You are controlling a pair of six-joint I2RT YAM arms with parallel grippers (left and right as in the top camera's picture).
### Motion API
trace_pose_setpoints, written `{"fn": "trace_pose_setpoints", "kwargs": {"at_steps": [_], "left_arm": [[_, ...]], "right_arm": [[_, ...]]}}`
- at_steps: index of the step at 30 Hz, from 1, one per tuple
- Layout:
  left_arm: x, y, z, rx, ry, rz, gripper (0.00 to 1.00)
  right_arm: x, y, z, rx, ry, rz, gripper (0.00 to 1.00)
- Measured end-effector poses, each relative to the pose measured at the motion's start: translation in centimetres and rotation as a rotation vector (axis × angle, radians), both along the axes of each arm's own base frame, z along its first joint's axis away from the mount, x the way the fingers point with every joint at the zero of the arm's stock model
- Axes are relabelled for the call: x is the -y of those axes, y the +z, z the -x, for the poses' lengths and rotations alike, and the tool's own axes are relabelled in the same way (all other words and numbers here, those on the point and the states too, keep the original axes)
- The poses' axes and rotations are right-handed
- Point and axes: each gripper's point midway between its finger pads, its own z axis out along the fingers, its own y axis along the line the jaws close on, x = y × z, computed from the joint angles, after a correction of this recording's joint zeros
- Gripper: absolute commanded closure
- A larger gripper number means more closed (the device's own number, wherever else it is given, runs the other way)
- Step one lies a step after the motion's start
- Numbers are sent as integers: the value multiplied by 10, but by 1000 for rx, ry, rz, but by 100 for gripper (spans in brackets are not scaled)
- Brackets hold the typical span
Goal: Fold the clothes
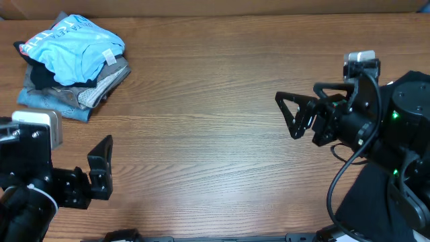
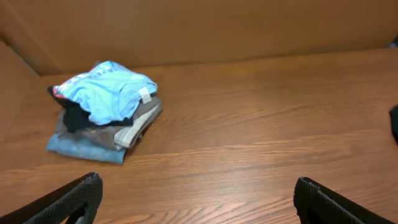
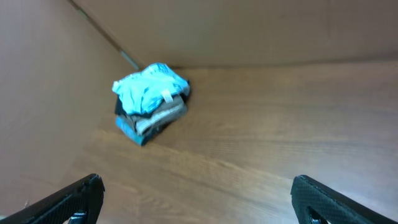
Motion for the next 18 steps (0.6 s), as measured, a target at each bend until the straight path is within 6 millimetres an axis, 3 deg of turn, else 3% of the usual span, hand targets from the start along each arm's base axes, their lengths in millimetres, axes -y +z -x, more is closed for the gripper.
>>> {"fn": "trace_pose_setpoints", "kwargs": {"at_steps": [12, 17, 18], "left_arm": [[-3, -9, 2, -44, 15, -4, 0], [-3, -9, 2, -44, 15, -4, 0], [-3, -9, 2, -46, 16, -4, 0]], "right_arm": [[1, -27, -4, -108, -11, 50, 0], [19, -2, -33, 118, -112, 62, 0], [27, 8, -38, 231, -140, 61, 0]]}}
